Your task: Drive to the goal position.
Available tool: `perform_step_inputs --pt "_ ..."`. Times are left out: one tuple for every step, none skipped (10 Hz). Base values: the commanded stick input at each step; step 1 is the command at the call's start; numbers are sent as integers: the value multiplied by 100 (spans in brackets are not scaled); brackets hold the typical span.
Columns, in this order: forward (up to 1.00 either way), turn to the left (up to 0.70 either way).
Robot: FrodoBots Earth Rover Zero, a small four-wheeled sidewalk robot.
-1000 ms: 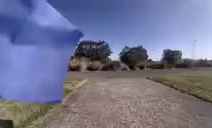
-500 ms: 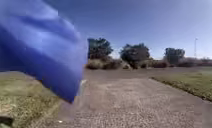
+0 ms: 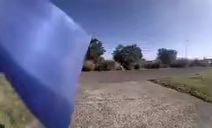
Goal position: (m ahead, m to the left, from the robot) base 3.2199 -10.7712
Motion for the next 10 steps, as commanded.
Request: perform_step_inputs --pt "100 0" --pt "100 0" --pt "100 0" --pt "100 0" --pt "100 0" --pt "100 0" --pt "100 0" --pt "100 0" --pt "100 0" --pt "100 0"
